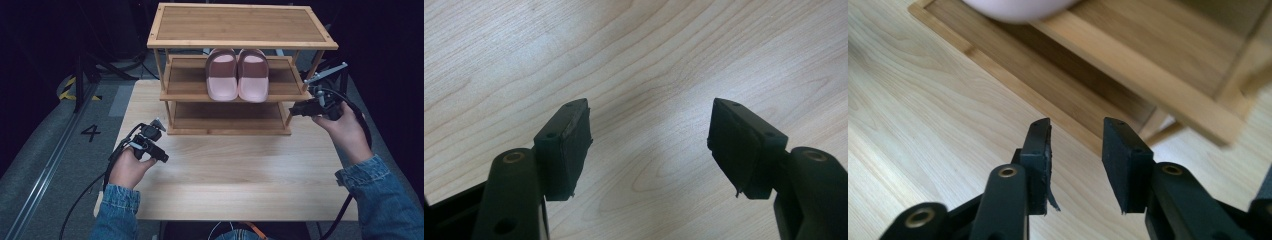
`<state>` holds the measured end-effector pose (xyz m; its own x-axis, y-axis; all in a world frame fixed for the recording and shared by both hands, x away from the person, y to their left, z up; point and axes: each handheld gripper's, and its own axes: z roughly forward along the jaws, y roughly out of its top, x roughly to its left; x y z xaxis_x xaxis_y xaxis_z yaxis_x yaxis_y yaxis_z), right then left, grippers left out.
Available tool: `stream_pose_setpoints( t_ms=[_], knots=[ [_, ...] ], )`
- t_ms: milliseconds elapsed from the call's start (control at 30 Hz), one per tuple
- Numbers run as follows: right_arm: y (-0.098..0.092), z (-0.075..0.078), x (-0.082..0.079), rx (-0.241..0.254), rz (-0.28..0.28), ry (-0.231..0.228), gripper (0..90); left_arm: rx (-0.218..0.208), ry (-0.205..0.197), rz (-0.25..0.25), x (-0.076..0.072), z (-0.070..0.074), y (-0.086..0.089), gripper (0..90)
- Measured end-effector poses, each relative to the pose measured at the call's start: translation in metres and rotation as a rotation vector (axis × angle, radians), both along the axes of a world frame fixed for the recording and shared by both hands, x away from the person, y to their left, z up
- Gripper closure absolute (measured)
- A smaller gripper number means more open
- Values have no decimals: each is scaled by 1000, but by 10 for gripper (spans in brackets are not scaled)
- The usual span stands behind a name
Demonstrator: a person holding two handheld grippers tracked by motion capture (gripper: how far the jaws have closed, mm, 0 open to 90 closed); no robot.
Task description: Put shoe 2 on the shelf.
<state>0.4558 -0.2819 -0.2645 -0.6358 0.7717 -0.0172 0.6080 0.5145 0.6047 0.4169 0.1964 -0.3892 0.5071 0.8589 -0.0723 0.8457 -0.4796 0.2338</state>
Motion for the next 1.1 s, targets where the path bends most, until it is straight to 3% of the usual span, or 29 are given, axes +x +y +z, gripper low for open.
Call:
stream_pose_setpoints(
  t_ms=[300,500,600,867,967,1100],
  knots=[
    [-36,-17,-12,-3,-46,24,555,3,-2,-2,-1,1,3,335],
    [-53,-31,-18,-12,-46,49,507,-7,-3,12,-2,2,6,334],
    [-61,-42,-24,10,-30,36,467,-5,-5,3,-1,2,7,333],
    [-65,-69,-34,16,1,3,424,9,-2,-21,0,-1,6,333],
    [-66,-79,-35,37,-10,14,417,-33,-2,-5,-1,-1,6,333],
    [-64,-95,-35,58,-9,30,412,-40,-1,-14,-1,-2,5,334]
  ],
)
